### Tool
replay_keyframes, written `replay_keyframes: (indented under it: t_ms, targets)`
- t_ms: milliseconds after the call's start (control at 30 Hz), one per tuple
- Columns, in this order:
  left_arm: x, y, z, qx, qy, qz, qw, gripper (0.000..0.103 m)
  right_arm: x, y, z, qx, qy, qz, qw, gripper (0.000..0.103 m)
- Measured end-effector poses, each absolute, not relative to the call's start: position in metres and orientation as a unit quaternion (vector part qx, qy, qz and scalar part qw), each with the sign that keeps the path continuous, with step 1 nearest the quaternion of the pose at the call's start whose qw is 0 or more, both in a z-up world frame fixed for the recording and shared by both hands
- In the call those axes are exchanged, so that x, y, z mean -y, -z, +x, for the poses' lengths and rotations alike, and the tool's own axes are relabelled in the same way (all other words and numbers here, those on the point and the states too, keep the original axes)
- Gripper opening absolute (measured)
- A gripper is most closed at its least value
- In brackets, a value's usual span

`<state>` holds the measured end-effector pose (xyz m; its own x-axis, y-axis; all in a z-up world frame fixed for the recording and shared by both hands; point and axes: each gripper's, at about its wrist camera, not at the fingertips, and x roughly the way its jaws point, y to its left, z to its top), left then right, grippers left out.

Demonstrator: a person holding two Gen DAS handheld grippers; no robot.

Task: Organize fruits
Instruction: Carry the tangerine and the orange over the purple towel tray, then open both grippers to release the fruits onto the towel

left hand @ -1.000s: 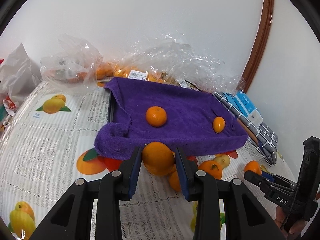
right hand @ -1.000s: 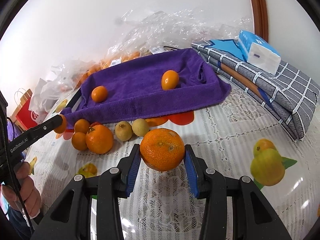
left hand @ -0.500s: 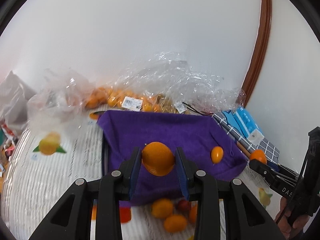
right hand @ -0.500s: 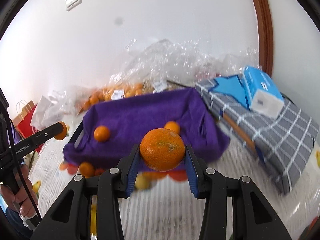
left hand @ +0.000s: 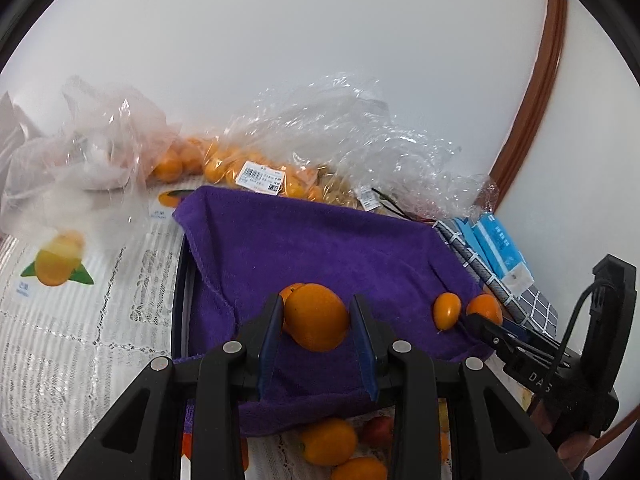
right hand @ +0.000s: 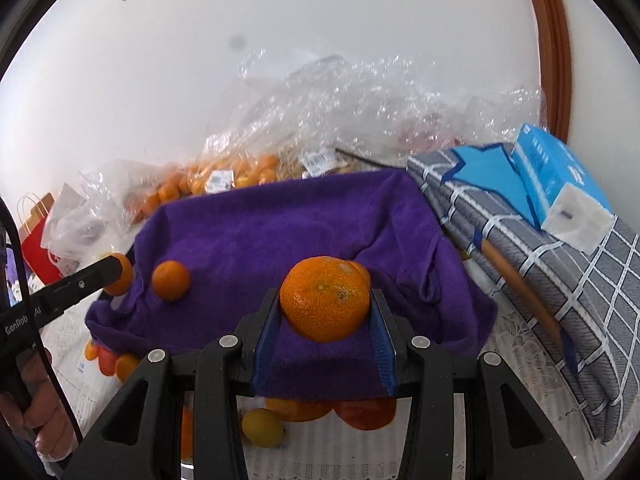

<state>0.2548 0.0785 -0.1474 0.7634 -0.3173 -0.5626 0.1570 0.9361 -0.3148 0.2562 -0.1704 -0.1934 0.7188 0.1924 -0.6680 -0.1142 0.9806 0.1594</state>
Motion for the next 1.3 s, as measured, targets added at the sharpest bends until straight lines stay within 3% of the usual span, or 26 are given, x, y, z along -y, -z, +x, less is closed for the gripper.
replay_keyframes:
  t_ms: [1133,1200,1300]
  targets:
    - [-0.065,0.168,0.265,-0.354,0.144,-0.111,0.918,0.033,0.172,0.204,0.258,-0.385,-0.074,0.055,0.918,0.044]
    - [-0.067,0.167,0.264,-0.35,0.142,-0.115,0.919,0.037,0.171,0.203,0.257,-0.384,-0.071,0.052,0.919,0.045]
    - [-0.071,0.165,0.263,-0.344,0.141,-0.12,0.921,0.04,0.174,0.199,0.253,-0.376,-0.063,0.052,0.923,0.058]
